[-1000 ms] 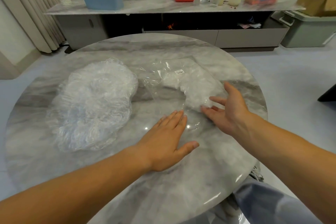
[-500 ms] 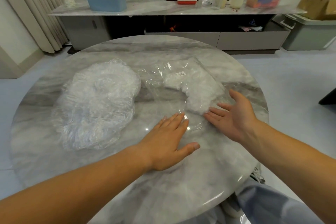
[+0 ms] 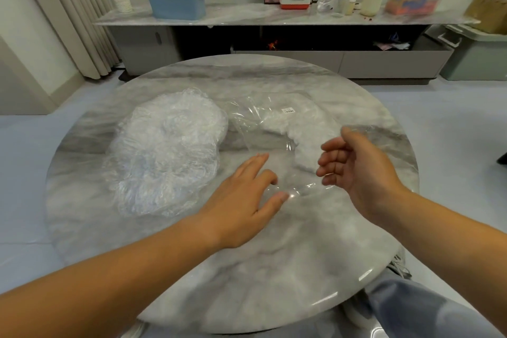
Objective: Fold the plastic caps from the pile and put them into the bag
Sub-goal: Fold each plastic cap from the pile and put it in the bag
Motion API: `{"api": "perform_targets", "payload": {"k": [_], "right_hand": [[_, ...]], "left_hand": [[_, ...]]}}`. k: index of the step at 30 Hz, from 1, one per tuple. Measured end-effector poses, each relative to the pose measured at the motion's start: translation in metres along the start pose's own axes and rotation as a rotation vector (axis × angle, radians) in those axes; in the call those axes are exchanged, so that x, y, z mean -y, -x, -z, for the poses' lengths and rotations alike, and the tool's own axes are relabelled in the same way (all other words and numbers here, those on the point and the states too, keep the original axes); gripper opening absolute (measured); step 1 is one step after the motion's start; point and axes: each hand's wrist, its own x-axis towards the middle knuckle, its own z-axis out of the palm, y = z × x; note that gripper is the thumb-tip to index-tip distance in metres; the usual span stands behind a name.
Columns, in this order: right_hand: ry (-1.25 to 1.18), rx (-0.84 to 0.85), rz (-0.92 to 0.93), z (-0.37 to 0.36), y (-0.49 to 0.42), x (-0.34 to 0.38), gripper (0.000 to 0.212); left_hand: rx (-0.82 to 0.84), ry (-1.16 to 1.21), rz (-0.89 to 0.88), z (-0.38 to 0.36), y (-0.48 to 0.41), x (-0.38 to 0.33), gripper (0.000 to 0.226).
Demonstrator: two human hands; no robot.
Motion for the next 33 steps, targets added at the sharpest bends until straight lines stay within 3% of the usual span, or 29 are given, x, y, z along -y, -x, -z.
{"api": "perform_targets", "payload": {"k": [4, 10, 16, 21, 26, 33], "right_hand": [[0.128, 0.321, 0.007, -0.041, 0.021, -0.004, 0.04], [0.646, 0.562, 0.129, -0.086, 0.038, -0.033, 0.039], [0.733, 0.569, 0.155, -0.111, 0.033, -0.044, 0.041], [0.799, 0.564, 0.161, -0.106, 0.026, -0.05, 0.043], [1.002, 0.582, 0.269, -0.102, 0.022, -0.052, 0.043], [1.201, 0.679, 0.389, -0.098, 0.013, -0.061, 0.052]], "left_hand": [[-0.102, -0.155, 0.193, 0.024, 0.035, 0.034, 0.049], [-0.002, -0.267, 0.377, 0.039, 0.087, 0.089, 0.051], [-0.038, -0.266, 0.316, 0.041, 0.104, 0.106, 0.044], [-0.064, -0.263, 0.289, 0.046, 0.106, 0.108, 0.071], [-0.006, -0.189, 0.238, 0.041, 0.107, 0.111, 0.074], [-0.02, -0.274, 0.241, 0.04, 0.104, 0.113, 0.084]]}}
